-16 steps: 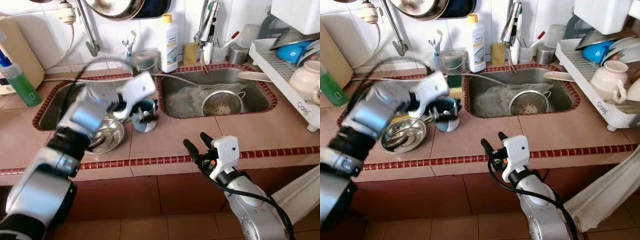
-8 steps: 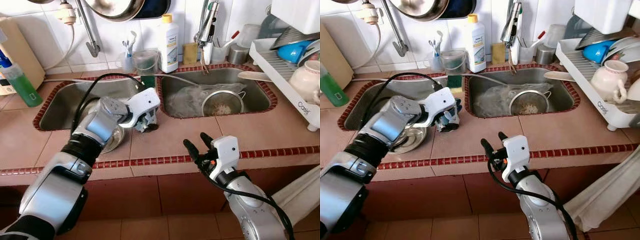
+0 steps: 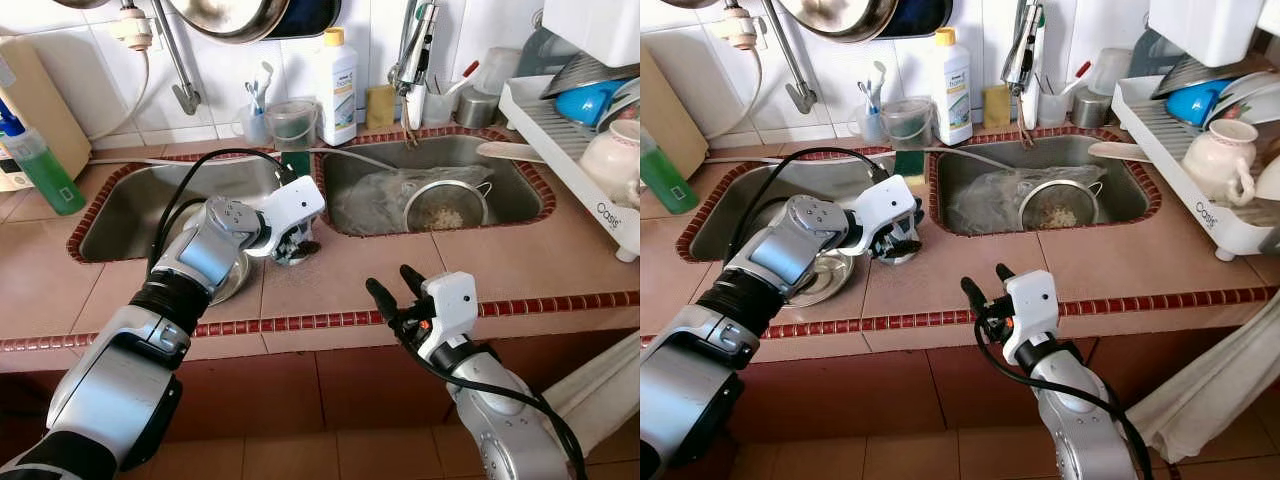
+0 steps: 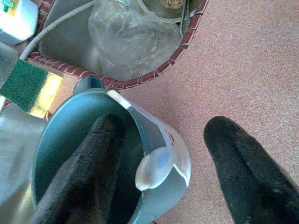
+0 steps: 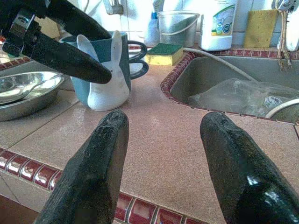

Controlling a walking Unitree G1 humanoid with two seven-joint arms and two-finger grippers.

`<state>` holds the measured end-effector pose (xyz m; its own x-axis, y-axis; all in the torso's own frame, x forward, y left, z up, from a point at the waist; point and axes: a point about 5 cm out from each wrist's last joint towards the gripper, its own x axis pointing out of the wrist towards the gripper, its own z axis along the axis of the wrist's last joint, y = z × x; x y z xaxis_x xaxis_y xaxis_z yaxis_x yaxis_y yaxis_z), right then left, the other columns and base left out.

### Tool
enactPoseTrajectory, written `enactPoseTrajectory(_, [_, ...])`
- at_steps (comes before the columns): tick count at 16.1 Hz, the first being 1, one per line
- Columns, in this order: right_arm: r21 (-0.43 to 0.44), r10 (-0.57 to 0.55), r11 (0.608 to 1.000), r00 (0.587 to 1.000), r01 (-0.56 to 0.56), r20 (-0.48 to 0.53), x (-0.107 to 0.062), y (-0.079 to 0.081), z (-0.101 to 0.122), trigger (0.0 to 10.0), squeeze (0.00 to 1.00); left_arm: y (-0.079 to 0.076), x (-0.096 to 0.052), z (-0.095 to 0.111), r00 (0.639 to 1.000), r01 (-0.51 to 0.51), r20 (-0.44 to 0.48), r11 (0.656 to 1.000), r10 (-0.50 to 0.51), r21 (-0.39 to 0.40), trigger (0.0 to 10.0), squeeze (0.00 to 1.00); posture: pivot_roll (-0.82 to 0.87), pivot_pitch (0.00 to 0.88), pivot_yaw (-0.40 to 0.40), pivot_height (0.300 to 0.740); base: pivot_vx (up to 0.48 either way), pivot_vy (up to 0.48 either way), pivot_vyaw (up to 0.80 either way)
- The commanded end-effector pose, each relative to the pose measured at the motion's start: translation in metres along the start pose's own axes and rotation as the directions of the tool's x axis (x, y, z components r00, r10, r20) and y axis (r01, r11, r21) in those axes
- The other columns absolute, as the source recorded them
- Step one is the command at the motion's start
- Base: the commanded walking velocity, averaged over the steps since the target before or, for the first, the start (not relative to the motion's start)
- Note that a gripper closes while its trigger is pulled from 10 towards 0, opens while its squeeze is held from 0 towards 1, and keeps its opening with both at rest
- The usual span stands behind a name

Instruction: Kitchen organization

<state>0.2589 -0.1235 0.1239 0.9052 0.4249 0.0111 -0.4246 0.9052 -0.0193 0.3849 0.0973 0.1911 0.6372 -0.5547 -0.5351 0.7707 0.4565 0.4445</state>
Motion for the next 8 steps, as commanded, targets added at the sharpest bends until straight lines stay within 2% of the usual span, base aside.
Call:
enactPoseTrajectory(1, [0.003, 0.003, 1.000, 1.000, -0.003, 0.010, 0.0021, 0.0029, 0.0022, 10.0, 0.00, 0.0048, -0.0034, -0.0016, 1.000, -0.010, 0.003, 1.000, 0.010, -0.005, 0.0, 0.00, -0.17, 0.011, 0.143, 0.740, 0.000, 0.000, 0.00])
enactPoseTrajectory(8, [-0.008, 0.002, 1.000, 1.000, -0.002, 0.011, 0.0015, 0.0027, 0.0027, 10.0, 0.00, 0.0025, -0.0031, 0.0023, 1.000, 0.011, 0.027, 1.000, -0.011, -0.012, 0.0, 0.00, -0.18, 0.016, 0.142, 0.740, 0.000, 0.000, 0.00])
